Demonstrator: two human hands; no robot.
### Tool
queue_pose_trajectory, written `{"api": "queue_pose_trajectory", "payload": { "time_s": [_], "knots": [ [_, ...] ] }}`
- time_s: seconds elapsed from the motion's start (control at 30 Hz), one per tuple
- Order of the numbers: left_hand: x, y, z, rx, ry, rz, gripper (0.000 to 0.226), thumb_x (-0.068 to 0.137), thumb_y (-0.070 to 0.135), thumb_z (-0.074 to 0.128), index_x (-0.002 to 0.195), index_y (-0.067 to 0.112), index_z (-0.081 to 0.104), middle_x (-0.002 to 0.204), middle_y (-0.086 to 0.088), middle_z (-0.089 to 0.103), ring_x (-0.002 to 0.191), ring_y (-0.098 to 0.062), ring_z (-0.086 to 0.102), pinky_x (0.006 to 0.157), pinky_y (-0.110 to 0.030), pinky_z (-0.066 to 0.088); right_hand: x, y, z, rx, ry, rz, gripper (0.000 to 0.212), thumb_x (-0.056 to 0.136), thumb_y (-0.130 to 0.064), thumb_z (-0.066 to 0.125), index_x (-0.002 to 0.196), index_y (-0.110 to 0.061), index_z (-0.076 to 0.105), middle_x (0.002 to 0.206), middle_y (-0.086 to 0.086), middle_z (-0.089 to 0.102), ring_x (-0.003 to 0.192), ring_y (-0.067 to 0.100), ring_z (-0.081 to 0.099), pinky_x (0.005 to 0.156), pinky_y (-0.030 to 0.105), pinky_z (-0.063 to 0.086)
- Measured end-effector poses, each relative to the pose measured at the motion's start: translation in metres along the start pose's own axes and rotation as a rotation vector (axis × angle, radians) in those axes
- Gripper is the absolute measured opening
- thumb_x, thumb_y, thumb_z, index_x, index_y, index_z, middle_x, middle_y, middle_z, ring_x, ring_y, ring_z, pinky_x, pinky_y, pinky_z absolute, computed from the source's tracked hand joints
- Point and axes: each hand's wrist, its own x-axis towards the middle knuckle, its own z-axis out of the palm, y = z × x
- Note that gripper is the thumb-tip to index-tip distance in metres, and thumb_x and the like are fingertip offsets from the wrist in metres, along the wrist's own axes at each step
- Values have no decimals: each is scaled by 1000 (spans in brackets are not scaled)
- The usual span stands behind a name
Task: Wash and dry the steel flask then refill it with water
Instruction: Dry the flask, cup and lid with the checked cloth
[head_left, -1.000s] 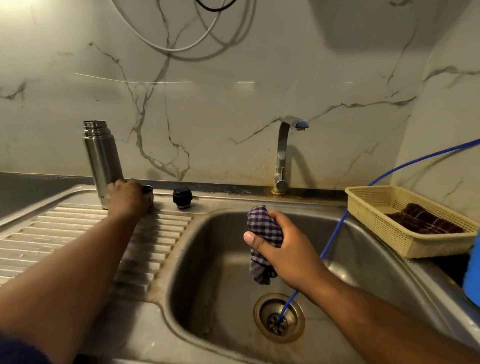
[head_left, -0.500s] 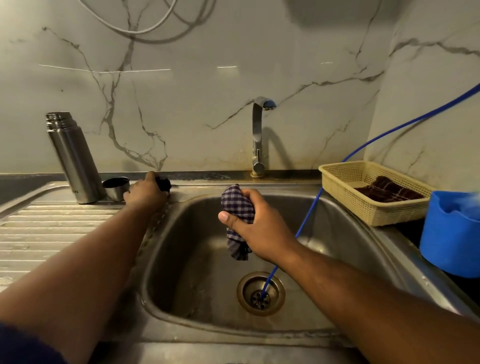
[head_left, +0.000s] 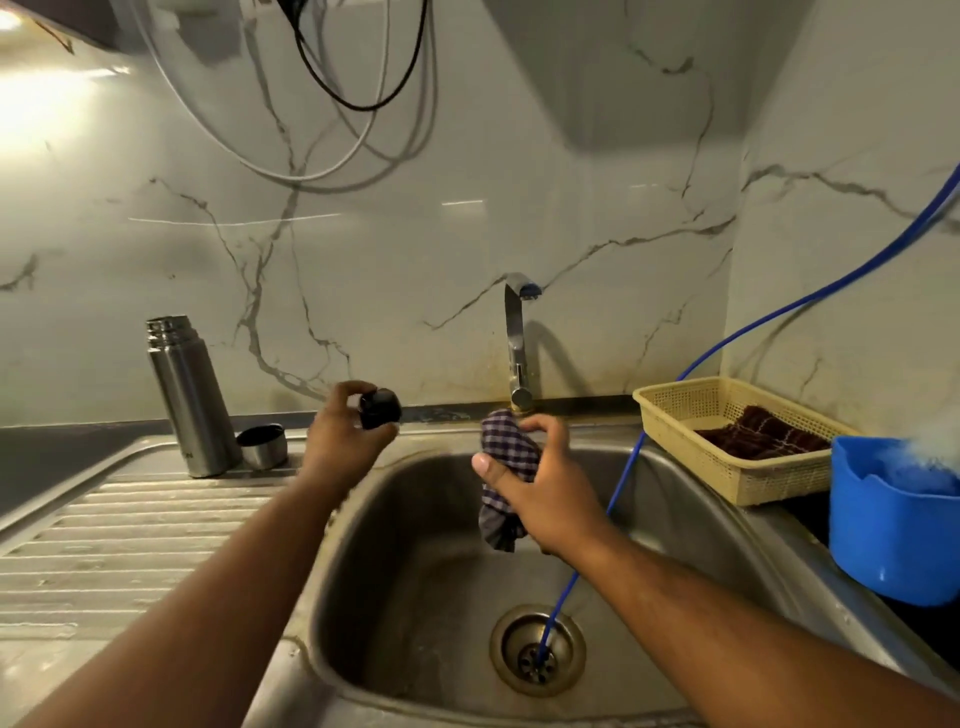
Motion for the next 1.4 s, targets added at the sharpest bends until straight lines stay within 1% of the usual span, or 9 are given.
{"api": "queue_pose_trajectory", "payload": {
  "time_s": [0.13, 0.3, 0.43, 0.63, 0.73, 0.87, 0.97, 1.17, 1.4],
  "knots": [
    [-43, 31, 1, -546, -260, -180, 51, 85, -10, 71, 124, 21, 61, 114, -16, 65, 101, -33, 65, 97, -52, 52, 6, -7, -14, 269, 71, 134, 55, 83, -65, 66, 126, -36, 49, 110, -15, 63, 104, 10, 64, 81, 23, 53],
    [-65, 29, 10, -648, -446, -326, 49, 86, 7, 75, 130, 20, 58, 114, -20, 67, 88, -27, 63, 88, -43, 51, 18, 0, -24, 607, 184, 333, 106, 41, -88, 79, 124, -22, 68, 110, 2, 78, 106, 26, 73, 99, 49, 56],
    [-62, 29, 18, -702, -556, -293, 55, 81, 12, 75, 131, 3, 54, 113, -23, 70, 93, -27, 73, 84, -38, 61, 19, 4, -36, 719, 104, 534, 70, 85, -72, 61, 121, -12, 70, 105, 15, 77, 101, 34, 73, 91, 48, 58],
    [-62, 30, 27, -714, -602, -297, 32, 103, 25, 53, 129, 8, 61, 111, -20, 67, 84, -24, 66, 74, -33, 57, 22, 0, -46, 811, 89, 360, 59, 97, -60, 51, 124, -10, 68, 115, 17, 75, 107, 36, 72, 98, 53, 53],
    [-63, 36, 26, -749, -524, -347, 34, 107, 28, 46, 125, 3, 59, 96, -16, 61, 72, -18, 53, 65, -30, 49, 19, -6, -50, 633, 26, 158, 64, 91, -63, 56, 137, -18, 59, 126, 7, 72, 116, 24, 69, 105, 46, 51],
    [-71, 46, 24, -713, -588, -300, 41, 102, 31, 52, 120, -5, 64, 97, -19, 61, 72, -18, 55, 64, -29, 49, -1, -15, -39, 83, -150, -58, 49, 86, -67, 56, 131, -49, 51, 130, -18, 61, 112, -4, 62, 86, 17, 51],
    [-77, 50, 21, -699, -654, -275, 44, 99, 33, 52, 119, -4, 66, 106, -26, 65, 87, -26, 57, 73, -34, 48, -5, -11, -28, -292, -232, -322, 69, 85, -65, 66, 146, -54, 36, 144, -24, 39, 130, -4, 45, 99, 17, 46],
    [-76, 52, 21, -735, -761, -320, 41, 96, 35, 58, 103, -3, 71, 74, -7, 66, 67, -14, 60, 64, -27, 50, -4, -16, -31, -216, -111, -350, 67, 82, -60, 76, 140, -43, 47, 127, -19, 56, 116, -2, 58, 94, 24, 56],
    [-71, 52, 16, -740, -728, -324, 51, 79, 29, 68, 116, -6, 66, 92, -14, 72, 76, -16, 68, 69, -26, 58, -2, -16, -30, -266, -83, -394, 65, 82, -62, 75, 138, -44, 47, 126, -20, 53, 116, -1, 56, 93, 22, 55]
  ]
}}
